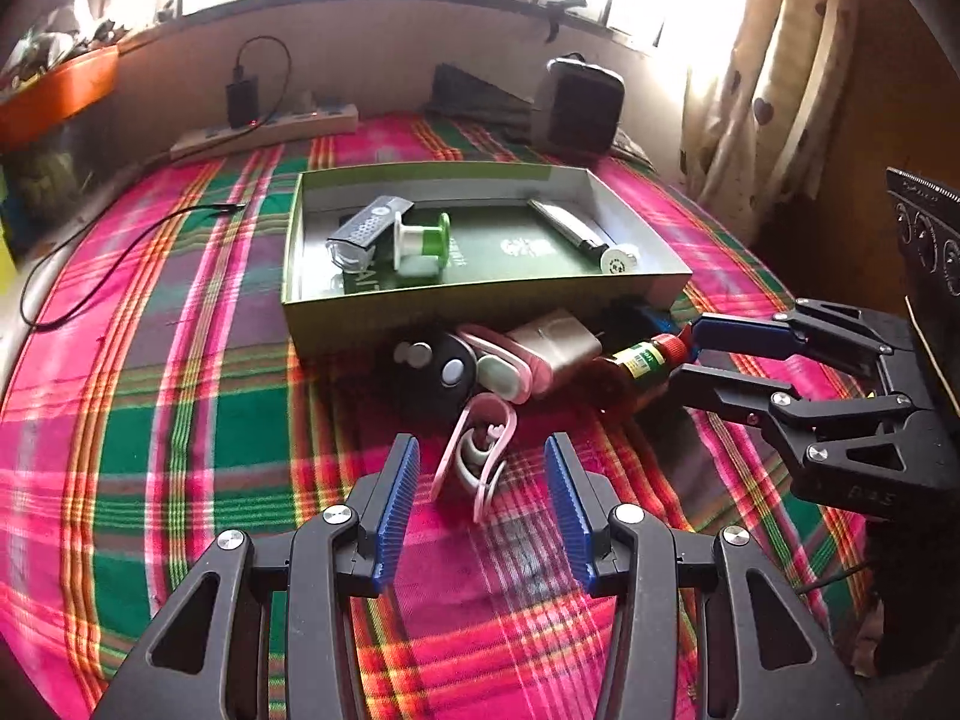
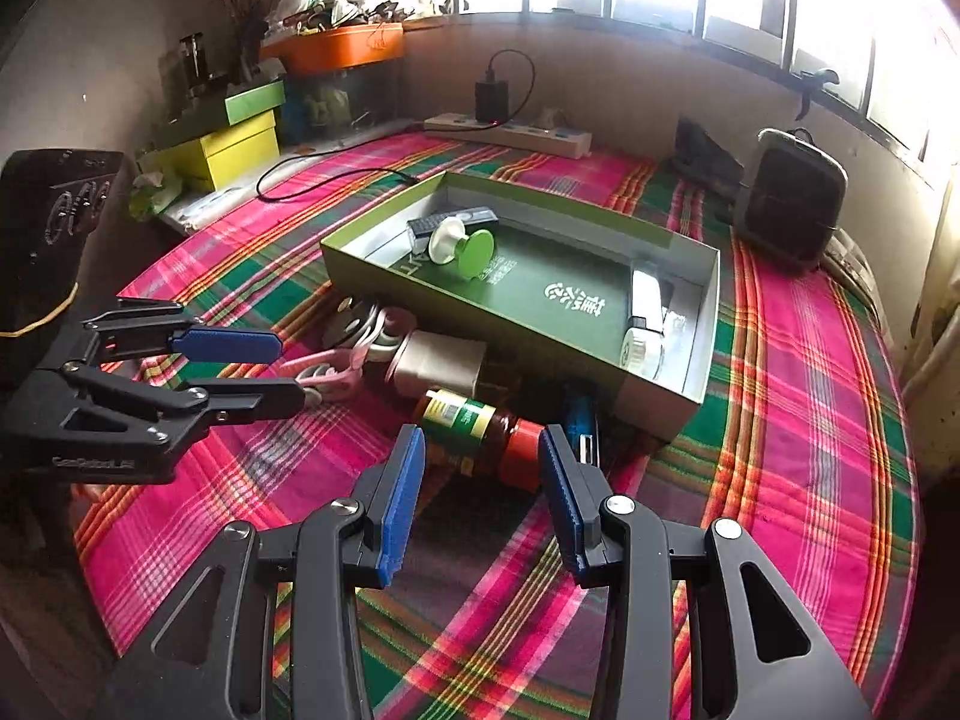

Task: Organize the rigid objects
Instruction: 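Lower the left gripper onto the pink-white plastic clip and close it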

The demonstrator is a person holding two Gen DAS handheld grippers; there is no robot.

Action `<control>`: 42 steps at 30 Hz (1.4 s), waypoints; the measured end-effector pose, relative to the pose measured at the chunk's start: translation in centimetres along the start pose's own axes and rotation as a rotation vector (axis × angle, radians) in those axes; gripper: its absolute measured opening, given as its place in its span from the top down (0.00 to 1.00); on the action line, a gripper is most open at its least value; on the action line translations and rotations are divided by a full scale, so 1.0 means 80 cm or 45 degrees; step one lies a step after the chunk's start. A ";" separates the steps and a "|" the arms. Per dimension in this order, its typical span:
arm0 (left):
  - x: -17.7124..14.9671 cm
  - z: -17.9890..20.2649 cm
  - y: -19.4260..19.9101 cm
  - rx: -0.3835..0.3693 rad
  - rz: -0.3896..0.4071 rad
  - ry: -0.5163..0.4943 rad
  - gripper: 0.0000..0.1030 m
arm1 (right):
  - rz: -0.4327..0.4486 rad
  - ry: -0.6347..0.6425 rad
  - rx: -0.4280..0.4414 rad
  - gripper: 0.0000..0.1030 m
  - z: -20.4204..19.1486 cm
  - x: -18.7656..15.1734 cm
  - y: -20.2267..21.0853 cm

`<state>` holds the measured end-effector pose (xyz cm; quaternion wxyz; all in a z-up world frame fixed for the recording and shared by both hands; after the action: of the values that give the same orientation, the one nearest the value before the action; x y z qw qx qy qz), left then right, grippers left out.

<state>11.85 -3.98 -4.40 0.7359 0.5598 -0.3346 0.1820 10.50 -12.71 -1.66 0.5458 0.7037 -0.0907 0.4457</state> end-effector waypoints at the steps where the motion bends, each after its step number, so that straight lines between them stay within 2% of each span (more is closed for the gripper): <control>1: -0.001 0.001 -0.004 -0.002 -0.012 -0.005 0.58 | 0.002 -0.005 0.004 0.60 0.001 0.001 -0.001; 7: -0.004 0.003 -0.024 0.027 -0.064 -0.028 0.58 | -0.004 0.004 0.019 0.60 0.000 0.001 -0.005; 12: -0.001 0.002 -0.029 0.022 -0.062 -0.014 0.58 | -0.003 0.000 0.022 0.60 0.001 0.001 -0.006; 17: -0.001 -0.002 -0.030 0.073 -0.054 -0.037 0.58 | -0.008 -0.003 0.021 0.60 0.002 0.002 -0.009; 20: -0.001 -0.006 -0.028 0.070 -0.050 -0.011 0.64 | -0.015 0.009 0.025 0.60 0.000 0.002 -0.011; 22: -0.002 -0.011 -0.026 0.072 -0.047 0.005 0.71 | -0.017 0.018 0.028 0.60 -0.002 0.002 -0.011; 27: -0.007 -0.018 -0.019 0.067 -0.042 0.031 0.78 | -0.031 0.027 0.039 0.60 -0.004 -0.001 -0.015; 33: -0.012 -0.027 -0.010 0.073 -0.029 0.061 0.78 | -0.010 0.025 0.064 0.60 -0.010 0.005 -0.005; 37: -0.017 -0.040 -0.004 0.086 -0.021 0.094 0.78 | -0.022 0.023 0.001 0.60 -0.001 0.010 -0.013; 42: -0.019 -0.048 -0.001 0.079 -0.013 0.119 0.78 | -0.027 -0.048 0.062 0.60 0.007 0.013 -0.027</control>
<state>11.91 -0.24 -6.08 0.7340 0.5749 -0.2912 0.2144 12.71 -12.00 -2.41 0.5313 0.7260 -0.0828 0.4286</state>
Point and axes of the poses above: each gripper's, at about its wrist camera, not at the fingertips, and y roughly against the way its jaws point, z to its right, x to its top, the point moved 9 cm from there along -y, roughly the way its jaws point, and after that the axes turned 4 degrees about z, right-handed, at the moved point
